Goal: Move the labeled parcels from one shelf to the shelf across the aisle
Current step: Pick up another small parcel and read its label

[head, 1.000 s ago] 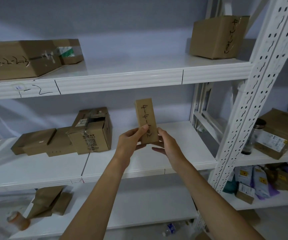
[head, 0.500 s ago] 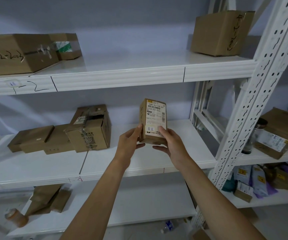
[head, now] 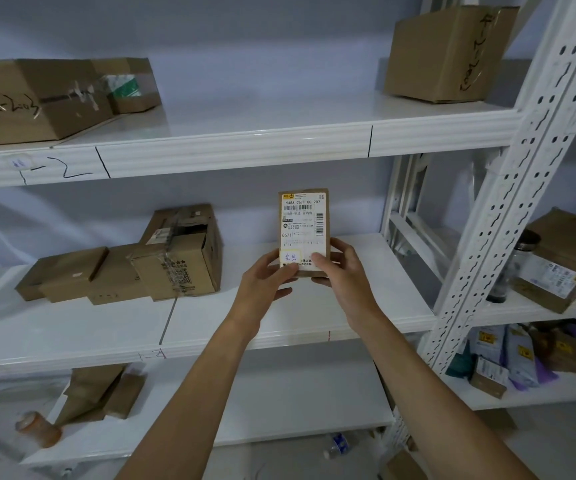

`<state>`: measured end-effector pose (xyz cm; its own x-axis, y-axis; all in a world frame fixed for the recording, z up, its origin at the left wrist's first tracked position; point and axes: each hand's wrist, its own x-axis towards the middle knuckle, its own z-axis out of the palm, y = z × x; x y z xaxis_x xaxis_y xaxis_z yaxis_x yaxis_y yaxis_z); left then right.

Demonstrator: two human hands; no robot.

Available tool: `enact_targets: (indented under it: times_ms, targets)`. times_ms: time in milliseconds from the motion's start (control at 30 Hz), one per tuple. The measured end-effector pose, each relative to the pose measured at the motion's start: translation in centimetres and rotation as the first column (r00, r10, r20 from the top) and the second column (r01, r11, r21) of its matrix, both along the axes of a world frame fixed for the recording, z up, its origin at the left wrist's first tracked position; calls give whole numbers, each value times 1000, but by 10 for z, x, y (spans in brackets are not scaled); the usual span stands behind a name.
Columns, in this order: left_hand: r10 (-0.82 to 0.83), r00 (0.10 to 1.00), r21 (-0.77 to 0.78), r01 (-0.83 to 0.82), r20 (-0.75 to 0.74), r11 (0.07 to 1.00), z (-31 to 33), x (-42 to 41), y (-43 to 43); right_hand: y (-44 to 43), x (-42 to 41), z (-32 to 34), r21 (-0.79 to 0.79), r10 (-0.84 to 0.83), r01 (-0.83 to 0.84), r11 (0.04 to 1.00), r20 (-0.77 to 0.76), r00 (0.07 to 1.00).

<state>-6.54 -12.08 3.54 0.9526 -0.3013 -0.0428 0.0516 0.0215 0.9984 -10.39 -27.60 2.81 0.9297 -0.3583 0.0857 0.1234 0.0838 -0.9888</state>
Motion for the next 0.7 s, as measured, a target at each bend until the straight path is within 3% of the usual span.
enact_targets:
  times_ms: [200, 500, 700]
  targets:
    - [15, 999, -4, -15, 29, 1000, -2, 1, 4, 1, 1, -1, 16, 38, -39, 999, 14, 999]
    - [85, 947, 119, -128, 310, 985, 0, -3, -1, 4, 3, 4, 233, 91, -87, 969, -8, 996]
    - [82, 907, 112, -140, 413, 984, 2, -9, -3, 2, 2, 7, 329, 109, -103, 939, 0, 994]
